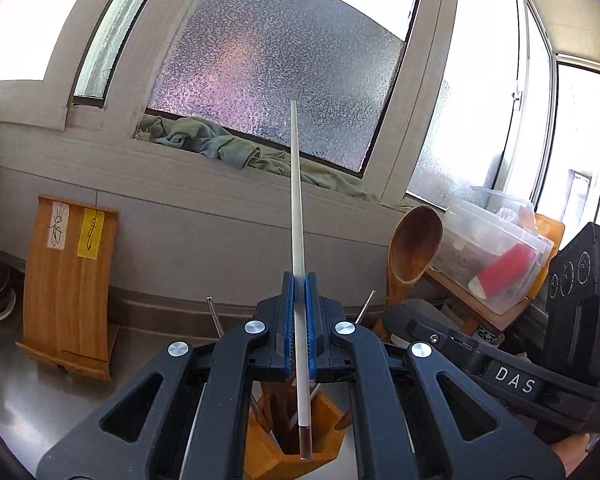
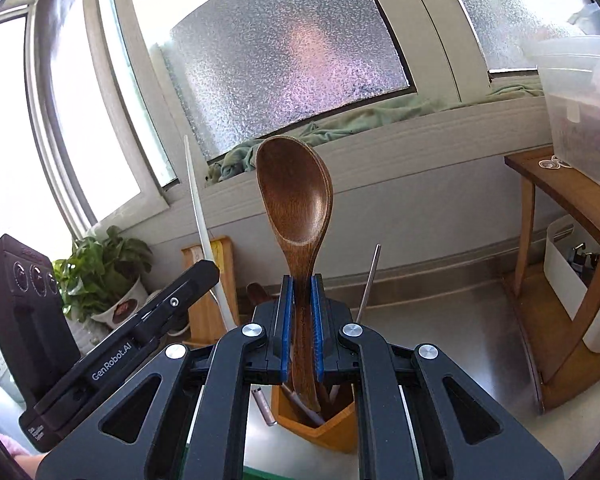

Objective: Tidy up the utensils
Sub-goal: 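Lift both utensils and carry them over the orange wooden holder, then lower both utensils into the holder and open both tools, then grasp the metal spoon with the left tool while the right tool grasps a metal chopstick, then lift the spoon and chopstick and lower them into the orange holder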

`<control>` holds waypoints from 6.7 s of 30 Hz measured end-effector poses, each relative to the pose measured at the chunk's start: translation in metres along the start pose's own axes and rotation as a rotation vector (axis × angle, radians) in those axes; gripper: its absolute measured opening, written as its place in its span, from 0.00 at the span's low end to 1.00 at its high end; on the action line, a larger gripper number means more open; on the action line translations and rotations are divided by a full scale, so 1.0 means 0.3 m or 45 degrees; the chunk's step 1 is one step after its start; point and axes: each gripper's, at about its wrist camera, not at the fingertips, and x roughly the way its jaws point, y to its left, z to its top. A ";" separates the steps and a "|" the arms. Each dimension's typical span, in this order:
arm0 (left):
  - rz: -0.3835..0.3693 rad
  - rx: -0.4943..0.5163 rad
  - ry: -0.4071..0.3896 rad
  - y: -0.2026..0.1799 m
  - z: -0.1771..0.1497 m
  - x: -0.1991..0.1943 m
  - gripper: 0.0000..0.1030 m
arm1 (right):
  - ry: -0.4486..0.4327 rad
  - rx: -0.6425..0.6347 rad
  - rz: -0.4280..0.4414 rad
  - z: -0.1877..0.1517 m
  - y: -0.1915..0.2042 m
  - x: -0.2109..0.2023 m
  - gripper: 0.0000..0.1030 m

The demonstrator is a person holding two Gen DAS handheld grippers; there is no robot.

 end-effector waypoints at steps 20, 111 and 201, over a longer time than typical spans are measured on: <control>-0.096 0.188 0.133 0.017 -0.218 0.028 0.04 | 0.229 0.035 0.043 -0.180 -0.120 0.089 0.12; 0.348 -0.130 1.405 -0.014 -0.601 -0.210 0.05 | 1.382 -0.045 -0.422 -0.612 -0.082 -0.120 0.08; -0.078 0.071 0.209 0.048 -0.236 -0.001 0.22 | 0.211 -0.169 -0.036 -0.211 -0.071 0.084 0.10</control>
